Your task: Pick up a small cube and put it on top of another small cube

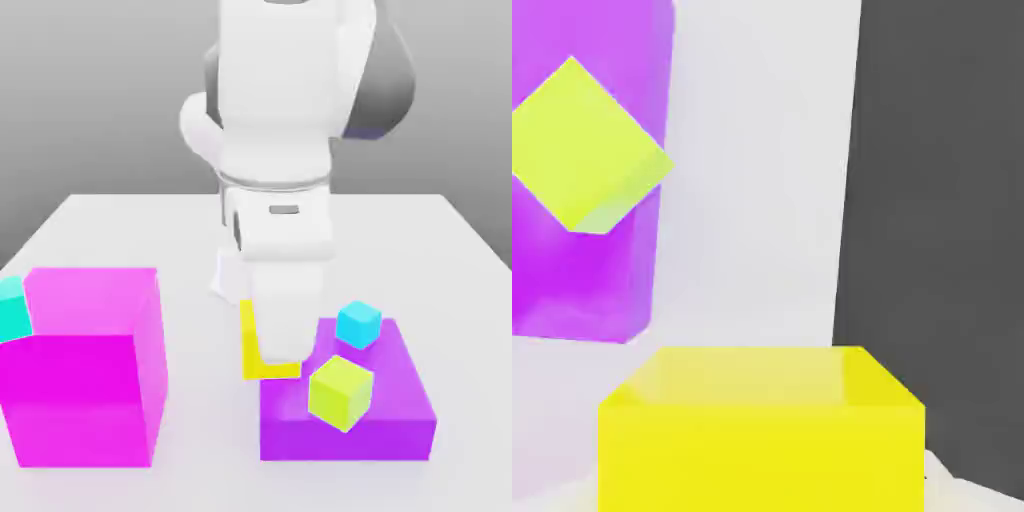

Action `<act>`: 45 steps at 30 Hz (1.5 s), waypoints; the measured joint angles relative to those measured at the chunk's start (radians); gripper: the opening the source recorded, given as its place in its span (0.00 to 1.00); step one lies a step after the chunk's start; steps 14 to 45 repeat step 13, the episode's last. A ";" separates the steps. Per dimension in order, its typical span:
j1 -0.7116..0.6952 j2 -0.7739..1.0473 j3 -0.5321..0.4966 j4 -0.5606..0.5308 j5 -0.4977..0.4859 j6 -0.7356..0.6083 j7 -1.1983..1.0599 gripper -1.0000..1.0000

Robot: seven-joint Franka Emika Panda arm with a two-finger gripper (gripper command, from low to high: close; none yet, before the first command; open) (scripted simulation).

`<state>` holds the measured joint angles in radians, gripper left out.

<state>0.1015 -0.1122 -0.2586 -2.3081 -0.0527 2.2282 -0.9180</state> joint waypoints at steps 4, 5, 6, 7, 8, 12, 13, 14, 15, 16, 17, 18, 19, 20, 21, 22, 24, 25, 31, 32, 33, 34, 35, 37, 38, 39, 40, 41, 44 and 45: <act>-0.099 -0.046 -0.106 0.061 -0.023 -0.116 -0.109 0.00; -0.123 -0.051 -0.134 0.073 -0.026 -0.136 -0.137 0.00; -0.146 -0.045 -0.164 0.079 -0.025 -0.139 -0.168 0.00; -0.163 -0.029 -0.190 0.073 -0.020 -0.122 -0.196 0.00; -0.175 -0.013 -0.204 0.058 -0.014 -0.093 -0.212 0.00; -0.182 0.003 -0.213 0.041 -0.009 -0.061 -0.223 1.00; -0.182 0.003 -0.213 0.041 -0.009 -0.061 -0.223 1.00; -0.182 0.003 -0.213 0.041 -0.009 -0.061 -0.223 1.00; -0.182 0.003 -0.213 0.041 -0.009 -0.061 -0.223 1.00; -0.182 0.003 -0.213 0.041 -0.009 -0.061 -0.223 1.00; -0.182 0.003 -0.213 0.041 -0.009 -0.061 -0.223 1.00; -0.182 0.003 -0.213 0.041 -0.009 -0.061 -0.223 1.00; -0.182 0.003 -0.213 0.041 -0.009 -0.061 -0.223 1.00; -0.182 0.003 -0.213 0.041 -0.009 -0.061 -0.223 1.00; -0.182 0.003 -0.213 0.041 -0.009 -0.061 -0.223 1.00; -0.182 0.003 -0.213 0.041 -0.009 -0.061 -0.223 1.00; -0.182 0.003 -0.213 0.041 -0.009 -0.061 -0.223 1.00; -0.182 0.003 -0.213 0.041 -0.009 -0.061 -0.223 1.00; -0.182 0.003 -0.213 0.041 -0.009 -0.061 -0.223 1.00; -0.182 0.003 -0.213 0.041 -0.009 -0.061 -0.223 1.00; -0.182 0.003 -0.213 0.041 -0.009 -0.061 -0.223 1.00; -0.182 0.003 -0.213 0.041 -0.009 -0.061 -0.223 1.00; -0.182 0.003 -0.213 0.041 -0.009 -0.061 -0.223 1.00; -0.182 0.003 -0.213 0.041 -0.009 -0.061 -0.223 1.00; -0.182 0.003 -0.213 0.041 -0.009 -0.061 -0.223 1.00; -0.182 0.003 -0.213 0.041 -0.009 -0.061 -0.223 1.00; -0.182 0.003 -0.213 0.041 -0.009 -0.061 -0.223 1.00; -0.182 0.003 -0.213 0.041 -0.009 -0.061 -0.223 1.00; -0.182 0.003 -0.213 0.041 -0.009 -0.061 -0.223 1.00; -0.182 0.003 -0.213 0.041 -0.009 -0.061 -0.223 1.00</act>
